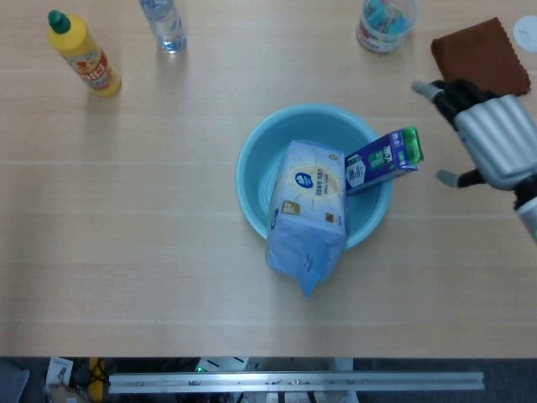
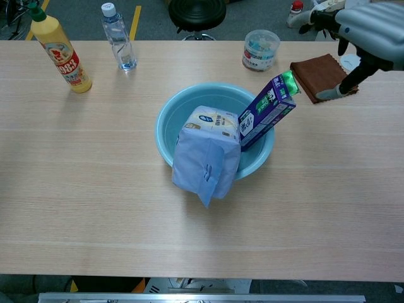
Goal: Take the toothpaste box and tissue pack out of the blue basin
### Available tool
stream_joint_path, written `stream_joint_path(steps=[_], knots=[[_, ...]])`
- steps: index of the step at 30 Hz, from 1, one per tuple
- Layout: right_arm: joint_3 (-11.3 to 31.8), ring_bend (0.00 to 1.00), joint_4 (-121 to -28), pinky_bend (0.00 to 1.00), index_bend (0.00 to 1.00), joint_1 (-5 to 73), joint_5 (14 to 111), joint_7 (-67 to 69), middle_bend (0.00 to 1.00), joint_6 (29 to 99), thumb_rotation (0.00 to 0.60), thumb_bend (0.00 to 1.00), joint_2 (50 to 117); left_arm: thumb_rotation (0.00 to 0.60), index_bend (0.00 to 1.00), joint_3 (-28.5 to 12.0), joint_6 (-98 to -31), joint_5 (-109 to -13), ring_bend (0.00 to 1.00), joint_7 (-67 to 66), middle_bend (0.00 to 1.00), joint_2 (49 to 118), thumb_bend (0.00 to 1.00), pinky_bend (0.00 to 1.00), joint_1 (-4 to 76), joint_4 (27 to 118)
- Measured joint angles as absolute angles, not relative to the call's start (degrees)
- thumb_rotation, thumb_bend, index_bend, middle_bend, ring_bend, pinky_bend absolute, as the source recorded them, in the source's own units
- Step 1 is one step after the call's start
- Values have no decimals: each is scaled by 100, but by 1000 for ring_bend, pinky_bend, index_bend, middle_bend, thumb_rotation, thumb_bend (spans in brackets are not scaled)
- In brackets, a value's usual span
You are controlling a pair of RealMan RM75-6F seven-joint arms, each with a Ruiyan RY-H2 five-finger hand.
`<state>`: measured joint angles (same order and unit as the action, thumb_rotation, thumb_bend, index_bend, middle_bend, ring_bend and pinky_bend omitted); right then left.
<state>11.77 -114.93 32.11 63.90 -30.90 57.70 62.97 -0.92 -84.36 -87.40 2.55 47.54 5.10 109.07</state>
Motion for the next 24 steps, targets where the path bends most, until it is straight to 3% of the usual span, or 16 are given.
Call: stream_joint_path(steps=[15, 18, 21, 24], knots=[[869, 196, -10909, 422, 121, 4077, 5095, -4455, 229, 6005, 600, 0, 7667, 600, 0, -45, -8423, -8724, 0, 513, 0, 4687, 104, 154, 439, 10785], [855, 296, -10713, 487, 188, 4150, 5067, -4426, 309, 6037, 600, 79, 7852, 600, 0, -43, -8451, -8719, 0, 557, 0, 4666, 104, 154, 412, 10759], [844, 413, -10519, 604, 320, 4197, 5117, -4311, 393, 6054, 600, 209, 8015, 600, 0, -40, -8477, -8714, 0, 586, 0, 4637, 104, 154, 389, 10746], [833, 483, -10353, 668, 413, 4234, 5213, -4148, 442, 6051, 600, 261, 8151, 600, 0, -44, -8512, -8714, 0, 612, 0, 4608, 105, 154, 368, 10743]])
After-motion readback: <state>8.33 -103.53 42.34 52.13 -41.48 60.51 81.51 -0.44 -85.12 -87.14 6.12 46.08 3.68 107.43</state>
